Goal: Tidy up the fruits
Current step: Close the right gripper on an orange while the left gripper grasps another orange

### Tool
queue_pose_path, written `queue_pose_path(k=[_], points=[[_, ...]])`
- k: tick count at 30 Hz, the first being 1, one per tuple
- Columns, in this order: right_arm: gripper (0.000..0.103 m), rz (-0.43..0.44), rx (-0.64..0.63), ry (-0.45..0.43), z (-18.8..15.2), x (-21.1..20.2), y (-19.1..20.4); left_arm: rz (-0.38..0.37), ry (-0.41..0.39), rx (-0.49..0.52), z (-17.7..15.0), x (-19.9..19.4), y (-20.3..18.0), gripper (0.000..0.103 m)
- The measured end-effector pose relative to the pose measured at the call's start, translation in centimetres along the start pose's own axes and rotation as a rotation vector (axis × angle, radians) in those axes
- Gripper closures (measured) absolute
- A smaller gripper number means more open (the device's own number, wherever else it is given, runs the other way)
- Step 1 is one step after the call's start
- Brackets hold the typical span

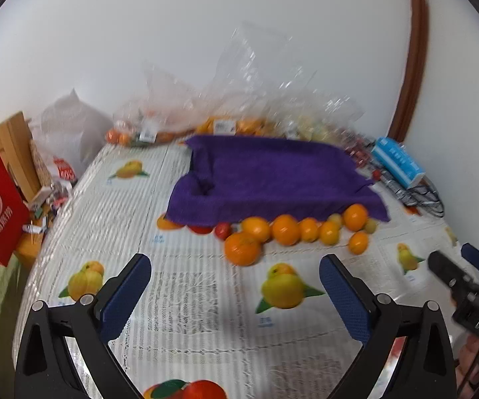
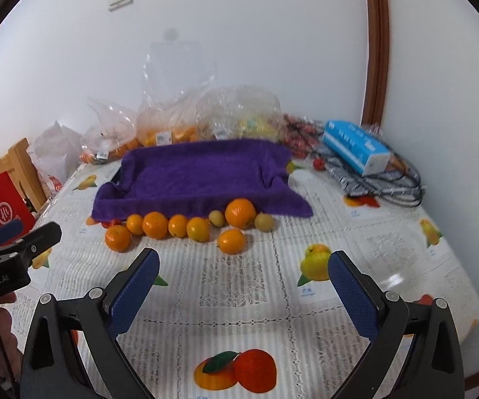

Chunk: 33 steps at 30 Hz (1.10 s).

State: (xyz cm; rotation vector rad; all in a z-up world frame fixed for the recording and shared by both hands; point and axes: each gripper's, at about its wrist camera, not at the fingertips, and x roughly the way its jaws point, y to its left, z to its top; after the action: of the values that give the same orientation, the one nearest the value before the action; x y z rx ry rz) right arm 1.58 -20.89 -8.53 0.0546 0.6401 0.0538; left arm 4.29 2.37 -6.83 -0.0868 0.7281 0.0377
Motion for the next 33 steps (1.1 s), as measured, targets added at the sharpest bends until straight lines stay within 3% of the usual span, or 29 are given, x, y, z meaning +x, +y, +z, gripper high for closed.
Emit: queue_pose_path(k=[7, 12, 15, 22, 29, 33], points=[[0.019, -0.026, -0.001, 0.058, -0.8, 4.2, -1.2, 0.044, 0.061, -0.03, -0.8, 4.0, 2.3, 0.008], [0.033, 0.047, 0.056, 0.134, -1.7, 8.0, -2.0, 0.046, 0.122, -0.054, -1.3, 6.9, 3.1, 0.008], [0.034, 0.105, 0.079, 0.173, -2.0, 9.8, -2.1, 0.018, 0.138, -0.057, -1.4, 8.0, 3.0, 0.008], [0.038, 0.12, 0.025, 0.193, -1.8, 13.0, -0.9, -0.054, 0.156, -0.027, -1.2, 10.9, 1.3, 0.011], [0.038, 0.104, -0.016, 0.204, -1.5, 15.1, -0.1, -0.07, 0.155, -0.006, -1.6, 12.2, 0.5, 0.014], [0.039, 0.098, -0.046, 0.209, -0.9, 16.0, 0.6, -0.043, 0.165, 0.022, -1.4, 12.6, -0.1, 0.016]])
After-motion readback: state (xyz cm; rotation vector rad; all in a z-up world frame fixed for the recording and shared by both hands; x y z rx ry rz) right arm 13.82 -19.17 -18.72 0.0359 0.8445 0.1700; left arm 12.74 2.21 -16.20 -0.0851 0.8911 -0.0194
